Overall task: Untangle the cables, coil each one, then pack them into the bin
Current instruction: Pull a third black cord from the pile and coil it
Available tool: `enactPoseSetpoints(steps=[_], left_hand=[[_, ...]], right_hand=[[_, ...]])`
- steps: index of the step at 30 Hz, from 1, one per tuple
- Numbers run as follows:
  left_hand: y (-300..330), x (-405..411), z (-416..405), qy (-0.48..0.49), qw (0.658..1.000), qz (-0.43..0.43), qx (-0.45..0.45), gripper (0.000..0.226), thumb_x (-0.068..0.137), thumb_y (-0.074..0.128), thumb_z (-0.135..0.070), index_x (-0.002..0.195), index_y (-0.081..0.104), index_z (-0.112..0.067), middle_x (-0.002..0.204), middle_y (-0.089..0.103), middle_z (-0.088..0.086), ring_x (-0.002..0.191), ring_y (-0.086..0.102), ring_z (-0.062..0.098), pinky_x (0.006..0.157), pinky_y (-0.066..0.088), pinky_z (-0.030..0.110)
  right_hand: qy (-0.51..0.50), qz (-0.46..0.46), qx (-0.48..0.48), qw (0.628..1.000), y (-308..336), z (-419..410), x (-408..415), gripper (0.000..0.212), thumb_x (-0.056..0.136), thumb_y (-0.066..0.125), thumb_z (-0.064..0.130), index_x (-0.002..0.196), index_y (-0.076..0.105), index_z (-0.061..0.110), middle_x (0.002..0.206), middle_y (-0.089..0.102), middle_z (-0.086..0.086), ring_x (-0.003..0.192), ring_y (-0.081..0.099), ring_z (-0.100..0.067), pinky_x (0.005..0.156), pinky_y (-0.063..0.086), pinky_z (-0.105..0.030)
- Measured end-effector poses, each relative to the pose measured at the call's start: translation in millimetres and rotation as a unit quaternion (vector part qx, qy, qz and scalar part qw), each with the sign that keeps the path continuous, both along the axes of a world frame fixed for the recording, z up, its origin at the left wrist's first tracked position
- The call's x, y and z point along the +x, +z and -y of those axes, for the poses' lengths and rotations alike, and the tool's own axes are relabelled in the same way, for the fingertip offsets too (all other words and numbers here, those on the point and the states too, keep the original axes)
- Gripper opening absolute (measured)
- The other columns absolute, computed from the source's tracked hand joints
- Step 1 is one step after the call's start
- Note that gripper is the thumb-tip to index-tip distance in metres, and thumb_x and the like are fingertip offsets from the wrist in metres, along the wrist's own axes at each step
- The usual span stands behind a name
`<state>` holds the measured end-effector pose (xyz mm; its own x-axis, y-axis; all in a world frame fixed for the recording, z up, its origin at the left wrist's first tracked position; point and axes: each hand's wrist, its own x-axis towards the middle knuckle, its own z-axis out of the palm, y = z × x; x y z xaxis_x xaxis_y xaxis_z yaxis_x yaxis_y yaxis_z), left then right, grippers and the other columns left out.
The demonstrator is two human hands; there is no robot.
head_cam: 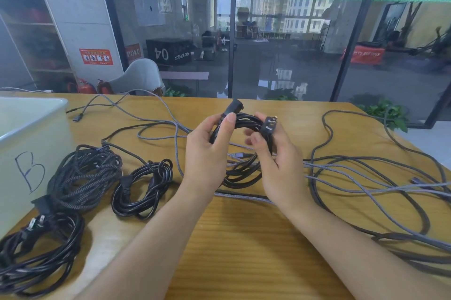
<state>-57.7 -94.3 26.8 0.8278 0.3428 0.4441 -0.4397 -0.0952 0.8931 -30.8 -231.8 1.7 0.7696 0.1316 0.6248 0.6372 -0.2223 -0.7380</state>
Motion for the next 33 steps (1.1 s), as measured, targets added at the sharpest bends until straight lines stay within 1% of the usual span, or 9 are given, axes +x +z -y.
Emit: enactPoseSetpoints(steps=[3,6,9,12,15,20,26,29,33], left_hand=[[-3,1,-3,0.021,1.0,-0.008,0.012,0.024,0.105,0.057,-0.041,0.1,0.071,-0.021,0.05,0.045,-0.017,0.047,0.033,0.007,0.05,0.028,0.026],[-6,4,-14,0.037,0.999,-0.03,-0.02,0.025,0.103,0.058,-0.047,0.101,0.072,-0.027,0.053,0.041,-0.015,0.051,0.033,0.011,0.051,0.028,0.031],[-4,5,-24,0.026,0.997,-0.03,-0.059,0.026,0.103,0.057,-0.05,0.091,0.073,-0.034,0.06,0.034,-0.009,0.055,0.027,0.015,0.053,0.022,0.033],[-1,3,-22,0.013,0.996,-0.036,-0.081,0.026,0.105,0.056,-0.046,0.092,0.071,-0.028,0.059,0.03,-0.007,0.053,0.023,0.015,0.051,0.02,0.03],[1,1,-17,-0.007,0.994,-0.043,-0.1,0.025,0.106,0.055,-0.04,0.097,0.067,-0.02,0.059,0.027,-0.005,0.05,0.02,0.015,0.047,0.018,0.028],[6,-1,-14,-0.034,0.993,-0.042,-0.107,0.033,0.108,0.054,-0.034,0.078,0.049,-0.02,0.062,0.022,0.003,0.053,0.015,0.02,0.044,0.015,0.029],[4,-5,-21,-0.06,0.994,-0.036,-0.086,0.033,0.108,0.053,-0.034,0.078,0.05,-0.021,0.065,0.02,0.005,0.058,0.012,0.025,0.049,0.011,0.036],[4,-7,-15,-0.097,0.992,-0.033,-0.067,0.035,0.107,0.053,-0.035,0.074,0.05,-0.024,0.065,0.019,0.004,0.057,0.011,0.024,0.048,0.011,0.035],[5,-11,-3,-0.14,0.988,-0.039,-0.056,0.043,0.107,0.052,-0.034,0.066,0.06,-0.038,0.06,0.021,-0.003,0.054,0.011,0.02,0.043,0.013,0.027]], right_hand=[[0.037,0.015,0.088,0.995,9,-1,0,0.033,0.108,0.048,0.034,0.135,0.062,0.021,0.126,0.072,0.005,0.12,0.068,-0.015,0.107,0.052,-0.042],[0.078,0.003,0.215,0.974,33,16,8,0.031,0.11,0.037,0.033,0.104,0.061,0.015,0.114,0.077,-0.006,0.119,0.069,-0.023,0.111,0.048,-0.043],[0.195,-0.159,0.363,0.897,43,31,17,0.038,0.111,0.03,0.04,0.091,0.052,0.017,0.067,0.06,0.003,0.079,0.071,-0.022,0.091,0.058,-0.038],[0.142,-0.28,0.444,0.839,38,38,29,0.043,0.11,0.035,0.049,0.083,0.05,0.019,0.06,0.025,0.007,0.048,0.027,-0.011,0.047,0.04,-0.021],[0.038,-0.292,0.431,0.853,34,47,40,0.042,0.111,0.039,0.048,0.08,0.047,0.02,0.057,0.022,0.008,0.047,0.017,-0.011,0.04,0.02,-0.022],[-0.028,-0.276,0.458,0.844,39,57,45,0.04,0.111,0.043,0.044,0.078,0.046,0.021,0.052,0.027,0.011,0.045,0.02,-0.009,0.039,0.02,-0.022],[-0.021,-0.217,0.211,0.953,24,51,47,0.037,0.112,0.038,0.041,0.105,0.064,0.014,0.058,0.034,0.012,0.047,0.025,-0.007,0.041,0.026,-0.021],[-0.026,-0.218,0.083,0.972,13,54,54,0.033,0.114,0.036,0.035,0.121,0.064,0.02,0.07,0.041,0.006,0.05,0.034,-0.005,0.046,0.03,-0.021],[-0.058,-0.166,-0.111,0.978,8,57,57,0.027,0.11,0.046,0.03,0.116,0.066,0.013,0.067,0.05,0.006,0.047,0.041,-0.003,0.05,0.034,-0.019]])
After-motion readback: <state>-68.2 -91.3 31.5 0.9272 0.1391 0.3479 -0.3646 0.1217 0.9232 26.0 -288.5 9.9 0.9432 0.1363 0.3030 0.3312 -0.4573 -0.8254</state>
